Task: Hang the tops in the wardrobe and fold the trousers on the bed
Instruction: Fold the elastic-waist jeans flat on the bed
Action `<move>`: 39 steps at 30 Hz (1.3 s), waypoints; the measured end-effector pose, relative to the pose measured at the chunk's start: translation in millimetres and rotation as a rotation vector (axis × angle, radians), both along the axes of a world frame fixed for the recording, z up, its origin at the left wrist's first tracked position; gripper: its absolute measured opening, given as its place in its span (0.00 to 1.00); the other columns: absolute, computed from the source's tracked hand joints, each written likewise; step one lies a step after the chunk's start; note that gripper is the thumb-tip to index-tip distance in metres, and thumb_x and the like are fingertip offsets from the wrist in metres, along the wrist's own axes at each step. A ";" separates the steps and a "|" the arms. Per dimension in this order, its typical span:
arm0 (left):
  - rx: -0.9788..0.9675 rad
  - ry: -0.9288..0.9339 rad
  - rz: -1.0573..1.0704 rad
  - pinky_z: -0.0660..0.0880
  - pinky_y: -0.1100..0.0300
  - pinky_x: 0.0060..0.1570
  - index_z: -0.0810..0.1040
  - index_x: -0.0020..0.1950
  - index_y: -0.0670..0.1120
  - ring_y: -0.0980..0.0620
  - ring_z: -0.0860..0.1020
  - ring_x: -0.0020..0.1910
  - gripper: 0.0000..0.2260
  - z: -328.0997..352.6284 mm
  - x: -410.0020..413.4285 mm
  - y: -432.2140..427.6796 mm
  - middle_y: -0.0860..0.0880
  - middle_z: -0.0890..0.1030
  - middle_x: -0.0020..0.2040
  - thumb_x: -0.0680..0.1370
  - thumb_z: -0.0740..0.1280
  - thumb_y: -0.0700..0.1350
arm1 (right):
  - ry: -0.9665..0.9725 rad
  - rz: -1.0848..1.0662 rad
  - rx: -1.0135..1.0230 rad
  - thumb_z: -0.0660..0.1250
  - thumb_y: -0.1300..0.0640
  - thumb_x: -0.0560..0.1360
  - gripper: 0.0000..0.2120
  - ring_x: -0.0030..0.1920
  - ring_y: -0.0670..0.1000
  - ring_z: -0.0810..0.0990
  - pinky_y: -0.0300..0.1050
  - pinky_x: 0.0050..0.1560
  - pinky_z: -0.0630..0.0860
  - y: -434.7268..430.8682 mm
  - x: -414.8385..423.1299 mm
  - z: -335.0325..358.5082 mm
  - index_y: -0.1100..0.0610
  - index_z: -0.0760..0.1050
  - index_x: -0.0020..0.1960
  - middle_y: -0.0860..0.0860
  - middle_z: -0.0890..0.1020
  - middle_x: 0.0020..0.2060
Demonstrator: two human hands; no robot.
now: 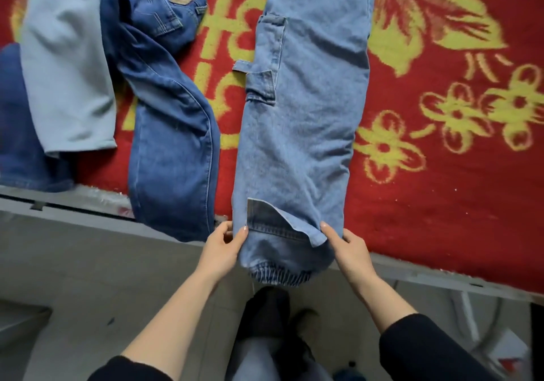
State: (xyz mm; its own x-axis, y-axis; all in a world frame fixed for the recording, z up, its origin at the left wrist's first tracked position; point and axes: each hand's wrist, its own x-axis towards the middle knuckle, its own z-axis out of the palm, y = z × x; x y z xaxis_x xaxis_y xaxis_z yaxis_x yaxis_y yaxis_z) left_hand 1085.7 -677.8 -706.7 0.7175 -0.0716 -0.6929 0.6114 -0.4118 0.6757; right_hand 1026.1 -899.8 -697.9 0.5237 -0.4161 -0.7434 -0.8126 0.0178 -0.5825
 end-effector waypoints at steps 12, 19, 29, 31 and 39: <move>-0.624 0.348 0.486 0.79 0.51 0.52 0.78 0.61 0.40 0.46 0.83 0.46 0.15 39.7 -31.6 -27.9 0.40 0.82 0.53 0.75 0.66 0.43 | -0.068 -0.255 0.330 0.64 0.36 0.74 0.31 0.50 0.58 0.84 0.54 0.56 0.79 -13.4 -21.8 31.8 0.64 0.79 0.56 0.58 0.85 0.48; -0.525 0.260 0.265 0.79 0.59 0.41 0.76 0.62 0.35 0.49 0.81 0.43 0.16 60.9 -32.5 -29.8 0.39 0.81 0.53 0.78 0.64 0.43 | -0.183 -0.327 0.508 0.69 0.51 0.75 0.20 0.51 0.57 0.84 0.51 0.55 0.79 -18.5 -45.3 44.2 0.65 0.78 0.58 0.59 0.85 0.50; -0.366 0.435 0.031 0.81 0.55 0.42 0.76 0.60 0.38 0.46 0.82 0.46 0.12 117.9 -129.7 -2.4 0.40 0.83 0.53 0.77 0.66 0.37 | 0.180 0.093 0.442 0.71 0.62 0.73 0.12 0.41 0.56 0.83 0.46 0.38 0.80 -40.3 -131.4 96.4 0.66 0.78 0.56 0.60 0.85 0.47; -0.305 0.512 -0.014 0.81 0.53 0.46 0.76 0.61 0.38 0.45 0.80 0.46 0.16 128.7 -152.9 -0.9 0.40 0.83 0.50 0.74 0.70 0.38 | 0.274 0.215 0.432 0.70 0.62 0.73 0.10 0.35 0.53 0.81 0.45 0.35 0.79 -42.2 -149.6 109.3 0.66 0.79 0.52 0.58 0.84 0.40; -0.149 0.289 0.098 0.81 0.50 0.42 0.61 0.74 0.50 0.54 0.75 0.22 0.30 161.7 -127.0 -24.2 0.49 0.80 0.28 0.75 0.66 0.35 | 0.055 0.195 0.320 0.67 0.60 0.76 0.24 0.29 0.51 0.78 0.43 0.28 0.77 -48.7 -127.6 148.9 0.48 0.68 0.70 0.53 0.81 0.52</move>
